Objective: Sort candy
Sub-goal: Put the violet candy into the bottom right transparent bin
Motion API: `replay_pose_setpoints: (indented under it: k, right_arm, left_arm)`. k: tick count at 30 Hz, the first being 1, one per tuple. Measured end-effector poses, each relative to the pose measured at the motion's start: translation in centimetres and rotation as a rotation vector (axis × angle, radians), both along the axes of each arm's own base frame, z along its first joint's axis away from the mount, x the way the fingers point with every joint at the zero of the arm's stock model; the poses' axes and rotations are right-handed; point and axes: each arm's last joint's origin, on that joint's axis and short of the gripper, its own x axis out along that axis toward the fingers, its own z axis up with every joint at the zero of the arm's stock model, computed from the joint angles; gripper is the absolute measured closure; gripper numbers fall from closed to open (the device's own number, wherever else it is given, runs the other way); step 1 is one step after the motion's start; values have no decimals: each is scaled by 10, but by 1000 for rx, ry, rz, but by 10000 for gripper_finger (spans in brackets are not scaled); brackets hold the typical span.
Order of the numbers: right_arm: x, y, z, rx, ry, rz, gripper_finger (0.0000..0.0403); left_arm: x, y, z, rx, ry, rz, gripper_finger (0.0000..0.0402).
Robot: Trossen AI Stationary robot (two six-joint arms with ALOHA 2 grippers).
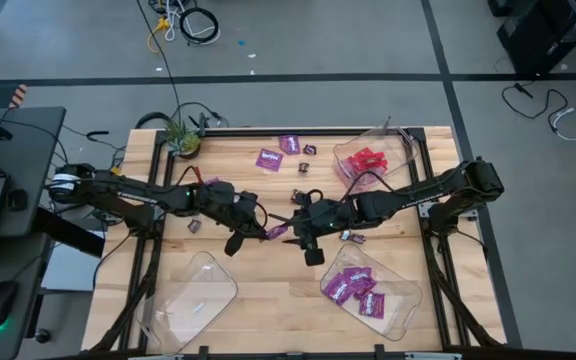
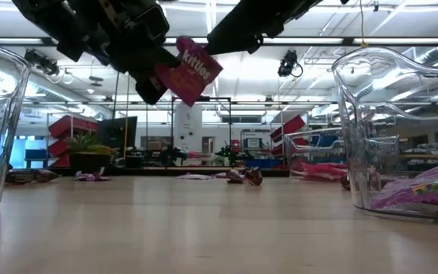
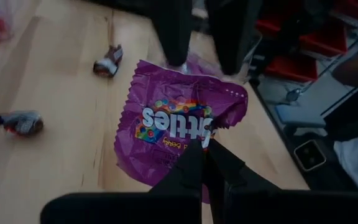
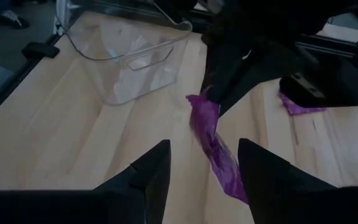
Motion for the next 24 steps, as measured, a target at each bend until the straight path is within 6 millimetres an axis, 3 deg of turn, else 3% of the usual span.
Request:
replay_pose_setpoints:
  k: [14, 20, 24]
  right_arm:
    - [-1, 1, -1, 56, 17, 26, 301]
    - [-2, 1, -2, 38, 38, 13, 382]
    - [-5, 0, 2, 31, 67, -10, 379]
  left_arm:
    - [10, 0, 25, 4, -100, -14, 393]
    - [11, 0, 27, 56, -123, -12, 348]
    - [11, 1, 26, 83, -128, 8, 301]
